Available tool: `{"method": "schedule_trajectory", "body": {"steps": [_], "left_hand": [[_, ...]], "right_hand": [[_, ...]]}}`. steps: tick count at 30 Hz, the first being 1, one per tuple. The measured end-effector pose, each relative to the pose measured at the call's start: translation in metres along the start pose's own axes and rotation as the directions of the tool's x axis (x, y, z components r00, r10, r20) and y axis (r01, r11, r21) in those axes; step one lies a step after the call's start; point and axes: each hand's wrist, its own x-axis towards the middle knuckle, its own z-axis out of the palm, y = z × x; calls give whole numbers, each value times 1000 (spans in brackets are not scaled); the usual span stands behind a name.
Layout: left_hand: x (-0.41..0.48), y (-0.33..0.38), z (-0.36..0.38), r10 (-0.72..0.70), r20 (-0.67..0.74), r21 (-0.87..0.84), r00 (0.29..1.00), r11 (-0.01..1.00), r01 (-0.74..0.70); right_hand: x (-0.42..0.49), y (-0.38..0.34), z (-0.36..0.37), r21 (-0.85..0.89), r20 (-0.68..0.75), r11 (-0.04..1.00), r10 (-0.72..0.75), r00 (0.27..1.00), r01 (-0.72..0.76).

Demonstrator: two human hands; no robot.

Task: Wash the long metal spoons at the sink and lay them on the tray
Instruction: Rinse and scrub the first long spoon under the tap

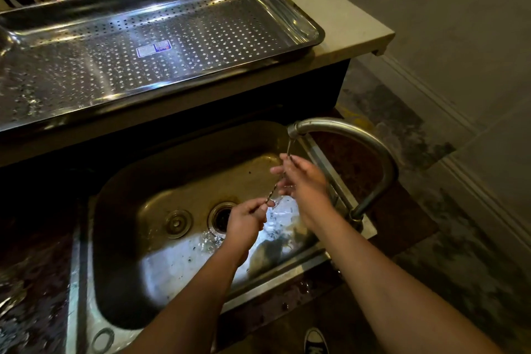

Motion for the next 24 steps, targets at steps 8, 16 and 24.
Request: {"method": "schedule_trajectory", "body": {"steps": [8, 16, 24], "left_hand": [[1, 3, -4, -21, 138, -68, 990, 997, 31], [0, 12, 1, 89, 171, 12, 981, 996, -92], [3, 29, 13, 209, 135, 7, 969, 977, -211]], "right_hand": [[-7, -4, -5, 144, 143, 986, 63, 988, -84], [-6, -9, 0, 12, 127, 1000, 25, 992, -26], [-2, -16, 0, 36, 81, 996, -79, 994, 77]]}}
